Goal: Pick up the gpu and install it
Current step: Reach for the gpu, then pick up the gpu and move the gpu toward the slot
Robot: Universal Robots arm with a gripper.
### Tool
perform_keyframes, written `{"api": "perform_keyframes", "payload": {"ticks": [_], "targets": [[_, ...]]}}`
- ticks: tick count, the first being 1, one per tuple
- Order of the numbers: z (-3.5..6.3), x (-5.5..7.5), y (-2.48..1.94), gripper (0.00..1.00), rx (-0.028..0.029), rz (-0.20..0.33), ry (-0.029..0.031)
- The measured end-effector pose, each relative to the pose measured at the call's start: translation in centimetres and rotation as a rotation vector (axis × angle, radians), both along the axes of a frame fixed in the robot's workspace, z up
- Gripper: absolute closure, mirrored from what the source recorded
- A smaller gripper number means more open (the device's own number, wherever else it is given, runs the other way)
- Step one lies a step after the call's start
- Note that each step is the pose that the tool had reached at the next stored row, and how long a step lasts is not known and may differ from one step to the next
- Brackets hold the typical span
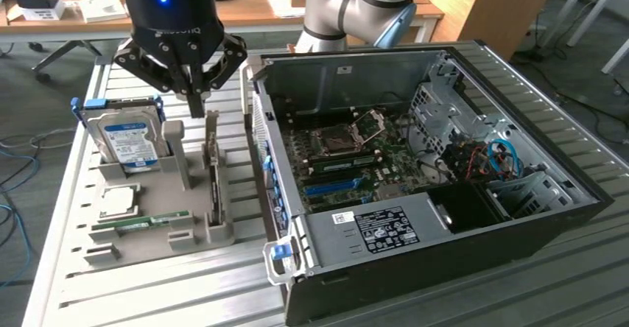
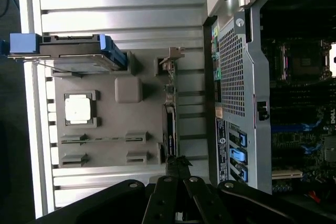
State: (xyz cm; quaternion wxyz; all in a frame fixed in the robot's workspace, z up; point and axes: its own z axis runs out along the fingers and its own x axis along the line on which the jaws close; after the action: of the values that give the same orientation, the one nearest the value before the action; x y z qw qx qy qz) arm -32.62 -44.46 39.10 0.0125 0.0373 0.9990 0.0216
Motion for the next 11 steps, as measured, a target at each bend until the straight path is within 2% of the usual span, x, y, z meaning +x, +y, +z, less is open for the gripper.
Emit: {"api": "perform_keyframes", "payload": {"ticks": [11], "targets": [[0.0,0.0,-0.05,0.89,0.0,0.0,-0.0001]]}}
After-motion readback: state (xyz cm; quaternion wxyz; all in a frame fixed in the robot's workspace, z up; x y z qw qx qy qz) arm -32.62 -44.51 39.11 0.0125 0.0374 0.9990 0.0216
